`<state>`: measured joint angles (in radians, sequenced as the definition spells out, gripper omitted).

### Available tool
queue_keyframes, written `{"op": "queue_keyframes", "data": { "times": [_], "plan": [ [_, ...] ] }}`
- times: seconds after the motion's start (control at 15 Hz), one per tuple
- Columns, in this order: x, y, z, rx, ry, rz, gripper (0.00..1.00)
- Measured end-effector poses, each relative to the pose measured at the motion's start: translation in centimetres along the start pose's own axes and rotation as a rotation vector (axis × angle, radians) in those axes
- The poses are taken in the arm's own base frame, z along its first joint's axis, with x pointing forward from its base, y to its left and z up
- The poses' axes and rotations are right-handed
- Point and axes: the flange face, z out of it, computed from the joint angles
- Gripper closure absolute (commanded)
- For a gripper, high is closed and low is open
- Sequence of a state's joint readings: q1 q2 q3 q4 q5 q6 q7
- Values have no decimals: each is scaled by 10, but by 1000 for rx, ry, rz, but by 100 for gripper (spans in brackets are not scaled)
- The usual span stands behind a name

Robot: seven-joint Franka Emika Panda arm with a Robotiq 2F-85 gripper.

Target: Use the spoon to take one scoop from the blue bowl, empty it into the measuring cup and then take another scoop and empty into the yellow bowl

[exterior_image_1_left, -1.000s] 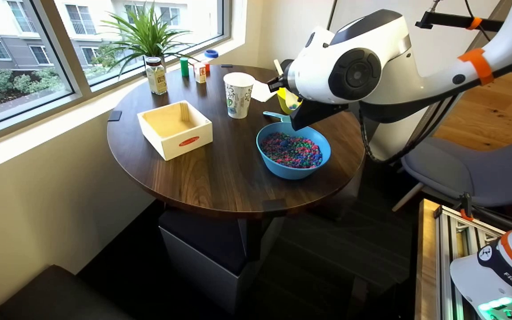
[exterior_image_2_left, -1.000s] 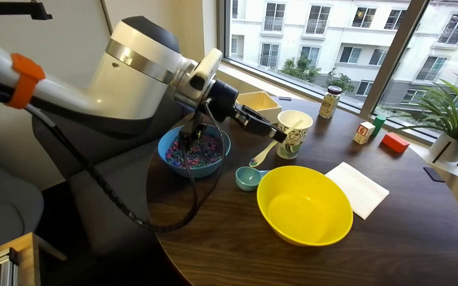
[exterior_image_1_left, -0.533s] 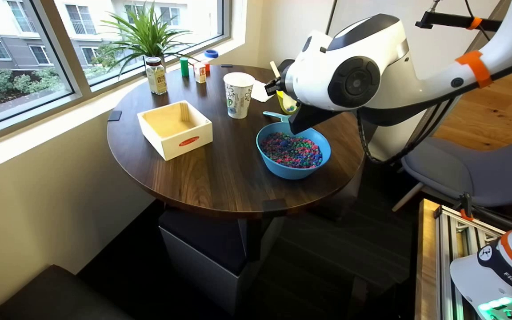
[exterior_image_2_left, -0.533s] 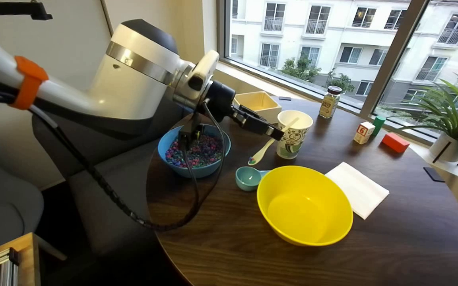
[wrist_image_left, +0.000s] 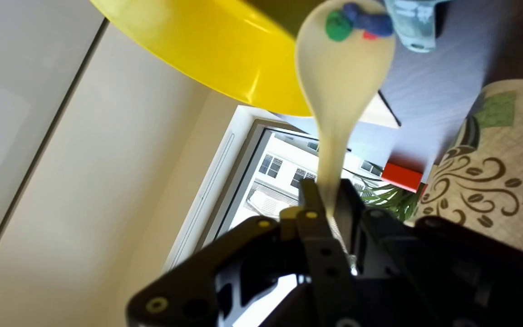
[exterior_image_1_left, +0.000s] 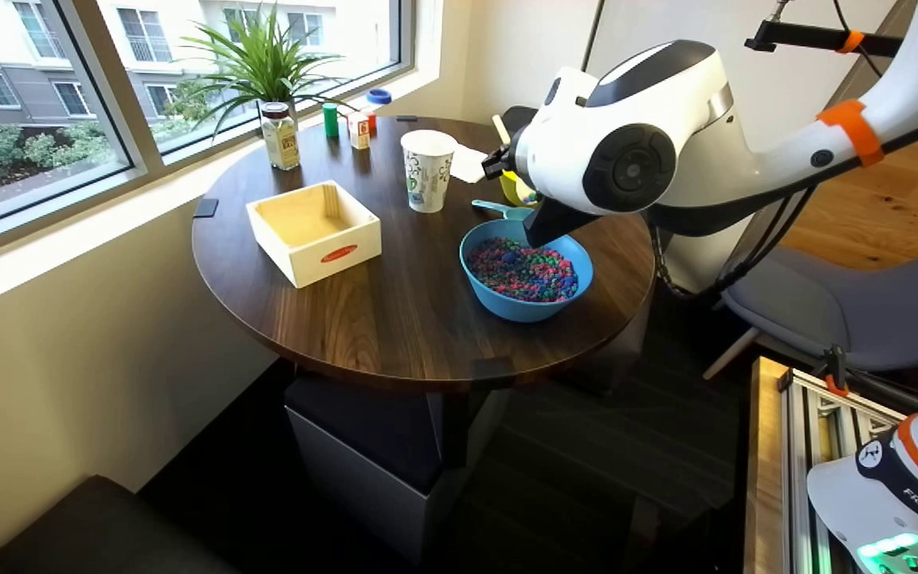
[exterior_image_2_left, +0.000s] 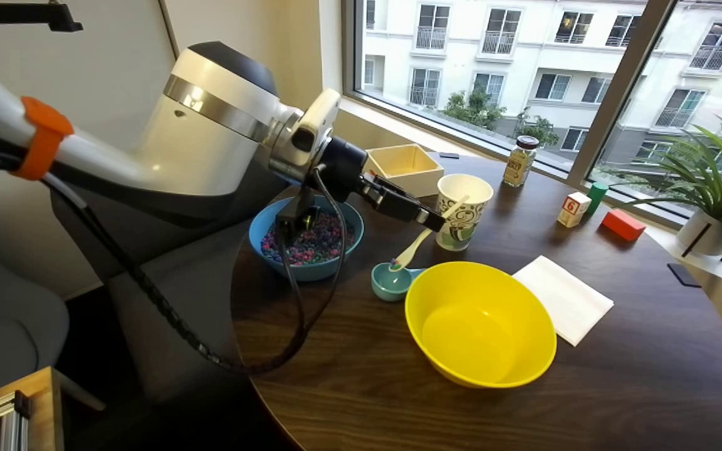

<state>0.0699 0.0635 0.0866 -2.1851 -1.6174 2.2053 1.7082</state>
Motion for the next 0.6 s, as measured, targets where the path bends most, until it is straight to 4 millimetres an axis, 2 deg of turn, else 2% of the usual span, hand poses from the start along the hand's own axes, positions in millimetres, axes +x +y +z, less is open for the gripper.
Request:
{"op": "queue_keyframes", "data": {
  "times": [0.6],
  "plan": [
    [-9, -5, -5, -16, 82, -44, 97]
  ]
}}
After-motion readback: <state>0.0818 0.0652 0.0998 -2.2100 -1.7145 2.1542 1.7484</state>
